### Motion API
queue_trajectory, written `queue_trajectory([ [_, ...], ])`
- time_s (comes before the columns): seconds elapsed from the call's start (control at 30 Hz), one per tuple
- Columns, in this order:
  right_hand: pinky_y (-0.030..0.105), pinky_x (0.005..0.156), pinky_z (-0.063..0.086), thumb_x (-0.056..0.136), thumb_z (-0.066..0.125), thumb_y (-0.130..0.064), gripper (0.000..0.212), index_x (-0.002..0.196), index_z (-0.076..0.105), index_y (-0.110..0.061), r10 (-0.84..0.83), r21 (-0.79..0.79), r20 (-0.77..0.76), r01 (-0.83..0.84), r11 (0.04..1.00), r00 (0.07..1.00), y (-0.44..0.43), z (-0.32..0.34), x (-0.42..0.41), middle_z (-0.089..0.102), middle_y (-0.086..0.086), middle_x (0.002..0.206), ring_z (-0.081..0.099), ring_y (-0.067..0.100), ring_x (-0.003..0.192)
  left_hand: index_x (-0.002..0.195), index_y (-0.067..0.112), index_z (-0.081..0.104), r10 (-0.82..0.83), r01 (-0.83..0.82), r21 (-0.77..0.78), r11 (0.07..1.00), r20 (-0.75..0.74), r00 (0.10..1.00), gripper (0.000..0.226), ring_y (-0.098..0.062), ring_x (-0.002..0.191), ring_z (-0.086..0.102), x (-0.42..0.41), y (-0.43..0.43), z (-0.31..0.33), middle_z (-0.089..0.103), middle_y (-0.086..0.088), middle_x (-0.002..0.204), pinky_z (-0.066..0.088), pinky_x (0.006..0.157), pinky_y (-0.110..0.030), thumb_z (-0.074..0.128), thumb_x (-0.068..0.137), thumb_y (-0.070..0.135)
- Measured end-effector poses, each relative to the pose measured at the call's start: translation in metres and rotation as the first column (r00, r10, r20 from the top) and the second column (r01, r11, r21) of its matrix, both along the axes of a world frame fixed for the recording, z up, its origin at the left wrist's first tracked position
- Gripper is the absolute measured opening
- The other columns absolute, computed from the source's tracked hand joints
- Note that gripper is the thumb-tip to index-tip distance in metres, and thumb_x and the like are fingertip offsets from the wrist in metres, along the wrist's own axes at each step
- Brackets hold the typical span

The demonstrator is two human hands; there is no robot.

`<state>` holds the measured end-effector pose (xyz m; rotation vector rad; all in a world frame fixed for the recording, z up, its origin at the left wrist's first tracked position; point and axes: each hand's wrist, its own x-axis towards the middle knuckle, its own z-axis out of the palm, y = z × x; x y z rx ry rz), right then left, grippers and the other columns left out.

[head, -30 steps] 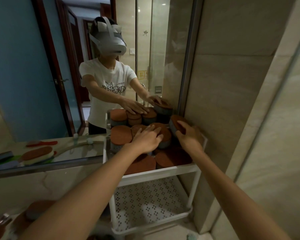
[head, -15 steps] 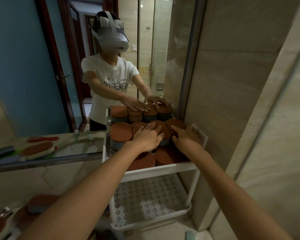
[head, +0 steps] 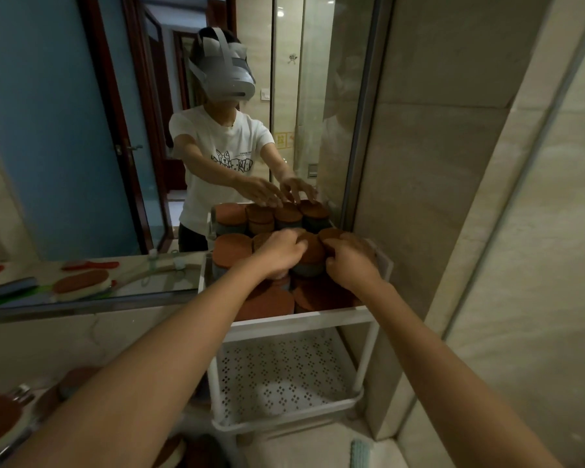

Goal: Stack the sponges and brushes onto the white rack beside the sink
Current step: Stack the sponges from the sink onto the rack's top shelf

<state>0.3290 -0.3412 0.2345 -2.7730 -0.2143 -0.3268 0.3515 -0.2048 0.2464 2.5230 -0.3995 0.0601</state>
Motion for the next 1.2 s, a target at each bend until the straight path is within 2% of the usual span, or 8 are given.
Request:
queue_trajectory([
  [0.07, 0.039, 0.095, 0.045, 0.081, 0.047, 0.002, 0.039, 0.117, 0.061, -0.005, 0.075, 0.108, 0.114, -0.088, 0.99, 0.991, 0.011, 0.002, -0.01, 0.06, 0.017, 0.12, 0.055, 0.033, 0.112, 0.138, 0.007, 0.044, 0.043, -0.038, -0.069, 0.997, 0.073, 0.996, 0.04, -0.026, 0.134, 0.04, -0.008, 0.005, 0.01, 0.045, -0.013, 0.144, 0.034, 0.106, -0.03, 0.037, 0.099, 0.015],
  [0.23, 0.033, 0.094, 0.043, 0.083, 0.048, 0.004, 0.047, 0.127, 0.055, -0.008, 0.104, 0.267, 0.24, -0.169, 0.949, 0.965, 0.059, -0.004, -0.039, 0.056, 0.012, 0.126, 0.051, 0.028, 0.117, 0.125, 0.008, 0.056, 0.24, -0.173, -0.284, 0.943, 0.219, 0.946, 0.034, -0.024, 0.119, 0.051, -0.044, 0.052, 0.025, 0.056, -0.013, 0.129, 0.04, 0.097, -0.031, 0.038, 0.097, 0.011],
  [0.4, 0.037, 0.091, 0.046, 0.082, 0.05, 0.002, 0.04, 0.12, 0.059, -0.006, 0.193, 0.448, 0.301, -0.317, 0.836, 0.934, 0.142, -0.028, -0.086, 0.059, 0.013, 0.121, 0.057, 0.029, 0.11, 0.112, 0.009, 0.064, 0.48, -0.396, -0.376, 0.838, 0.16, 0.863, 0.028, -0.023, 0.104, 0.06, -0.111, 0.134, -0.008, 0.066, -0.011, 0.113, 0.044, 0.086, -0.03, 0.042, 0.095, 0.015],
  [0.63, 0.035, 0.092, 0.046, 0.086, 0.052, -0.003, 0.031, 0.115, 0.062, -0.006, 0.469, 0.545, -0.039, -0.375, 0.75, 0.882, 0.285, -0.115, -0.161, 0.069, 0.014, 0.109, 0.063, 0.03, 0.102, 0.107, 0.001, 0.066, 0.722, -0.728, -0.317, 0.608, -0.161, 0.673, 0.024, -0.033, 0.105, 0.062, -0.226, 0.283, -0.131, 0.068, -0.021, 0.11, 0.045, 0.087, -0.034, 0.047, 0.093, 0.008],
  [0.83, 0.032, 0.087, 0.044, 0.088, 0.047, -0.004, 0.031, 0.114, 0.062, -0.01, 0.596, 0.494, -0.387, -0.388, 0.778, 0.703, 0.411, -0.192, -0.22, 0.069, 0.013, 0.108, 0.061, 0.029, 0.104, 0.101, -0.006, 0.066, 0.746, -0.841, -0.126, 0.527, -0.405, 0.528, 0.036, -0.035, 0.105, 0.06, -0.32, 0.391, -0.212, 0.066, -0.026, 0.108, 0.042, 0.086, -0.036, 0.041, 0.094, 0.018],
  [0.97, 0.031, 0.091, 0.044, 0.087, 0.046, -0.006, 0.034, 0.116, 0.062, -0.009, 0.584, 0.426, -0.52, -0.403, 0.81, 0.624, 0.474, -0.227, -0.243, 0.066, 0.014, 0.116, 0.06, 0.03, 0.11, 0.058, 0.009, 0.053, 0.761, -0.856, -0.051, 0.515, -0.432, 0.484, 0.032, -0.028, 0.078, 0.055, -0.347, 0.457, -0.243, 0.058, -0.021, 0.071, 0.034, 0.067, -0.034, 0.034, 0.078, 0.025],
  [1.1, 0.031, 0.092, 0.042, 0.089, 0.05, -0.012, 0.033, 0.121, 0.058, -0.009, 0.545, 0.323, -0.577, -0.442, 0.837, 0.609, 0.514, -0.255, -0.25, 0.063, 0.014, 0.122, 0.056, 0.029, 0.114, 0.084, 0.0, 0.065, 0.792, -0.899, 0.018, 0.437, -0.481, 0.375, 0.04, -0.032, 0.096, 0.06, -0.356, 0.503, -0.254, 0.065, -0.026, 0.103, 0.042, 0.078, -0.037, 0.035, 0.082, 0.026],
  [1.2, 0.038, 0.09, 0.042, 0.092, 0.049, -0.014, 0.033, 0.123, 0.055, -0.003, 0.525, 0.275, -0.57, -0.456, 0.847, 0.632, 0.537, -0.263, -0.248, 0.06, 0.019, 0.122, 0.053, 0.034, 0.114, 0.101, -0.009, 0.059, 0.879, -0.966, -0.036, 0.258, -0.406, 0.25, 0.025, -0.036, 0.109, 0.054, -0.358, 0.536, -0.264, 0.059, -0.027, 0.111, 0.042, 0.086, -0.039, 0.052, 0.088, 0.012],
])
